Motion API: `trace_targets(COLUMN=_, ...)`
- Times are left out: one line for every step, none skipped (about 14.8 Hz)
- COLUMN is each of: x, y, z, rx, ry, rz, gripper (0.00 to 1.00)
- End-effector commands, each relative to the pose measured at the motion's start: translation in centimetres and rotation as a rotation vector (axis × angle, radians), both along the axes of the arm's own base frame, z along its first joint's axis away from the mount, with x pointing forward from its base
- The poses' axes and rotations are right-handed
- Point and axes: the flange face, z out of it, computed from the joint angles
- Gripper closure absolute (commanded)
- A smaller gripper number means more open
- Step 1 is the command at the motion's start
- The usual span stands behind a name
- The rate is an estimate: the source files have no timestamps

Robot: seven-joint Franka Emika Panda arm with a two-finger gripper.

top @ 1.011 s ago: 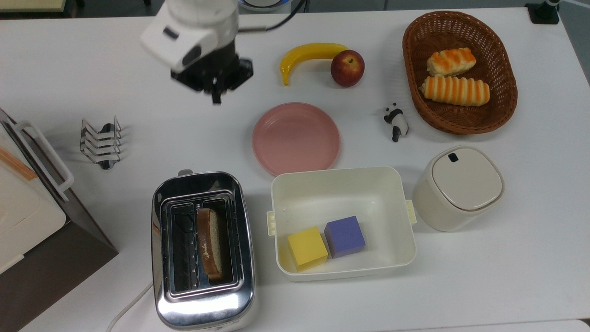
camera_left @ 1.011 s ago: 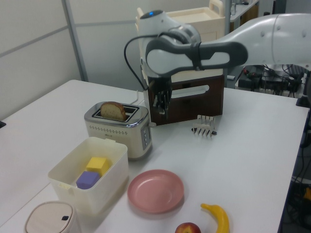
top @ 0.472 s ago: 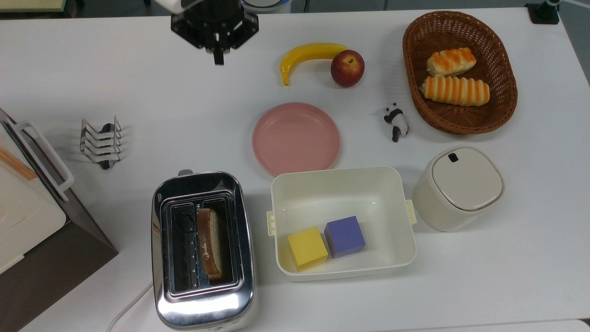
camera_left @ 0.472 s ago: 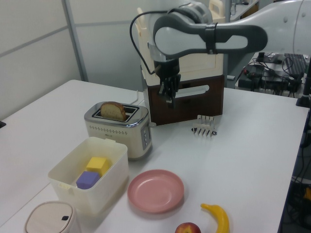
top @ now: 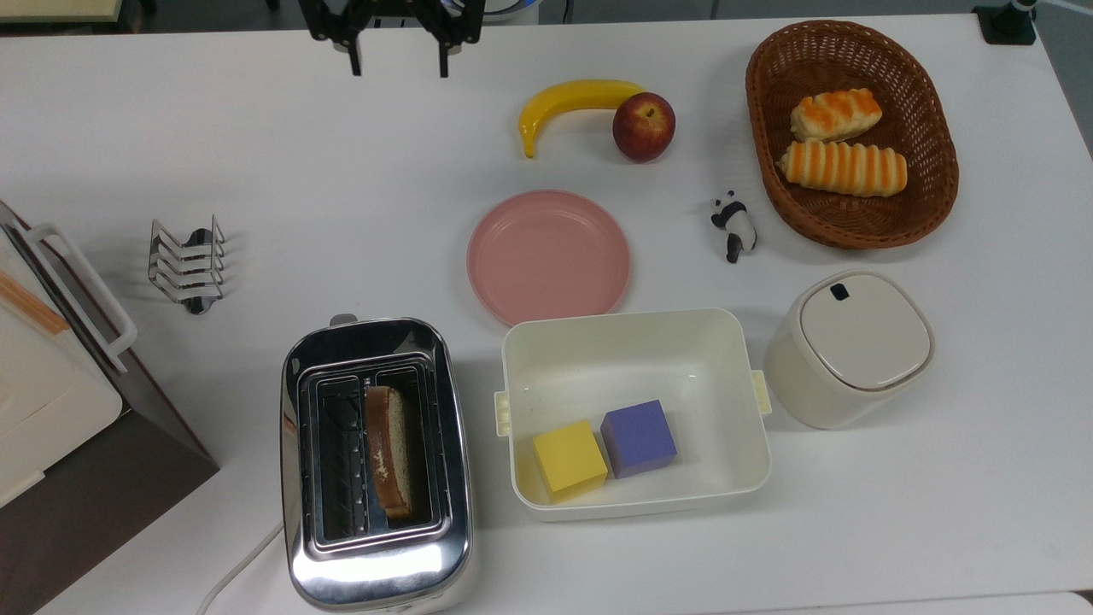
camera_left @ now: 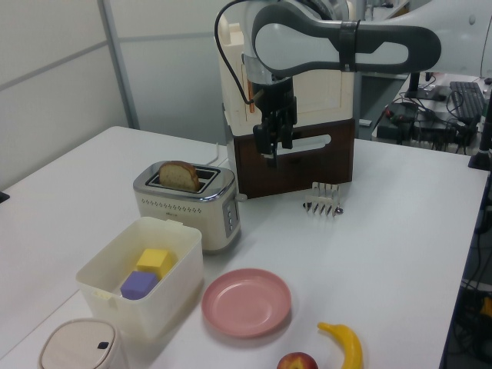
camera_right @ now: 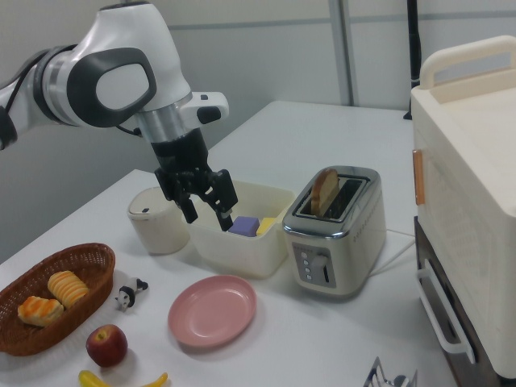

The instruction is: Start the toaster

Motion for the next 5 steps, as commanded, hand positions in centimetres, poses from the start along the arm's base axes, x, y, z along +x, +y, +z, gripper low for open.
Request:
trace_targets(x=-1.01, y=-0.36, z=0.04, rx=-0.008, ry=0.009, rz=-0.011, gripper=0.00)
trace_targets(x=-1.01, y=-0.71, z=0.18, rx=-0.009, ry=0.006, rz=-0.016, gripper=0.00)
trace_targets(x=-1.09, y=-0.70, z=0.25, rx=-0.007, ry=0.007, rz=-0.019, gripper=0.00)
trace_targets(x=-1.24, y=-0.70, z=0.50, rx=-0.007, ry=0.004, rz=-0.021, gripper=0.00)
trace_targets(x=-1.30, y=-0.75, z=0.65, rx=-0.004, ry=0.002, rz=-0.030, gripper=0.00)
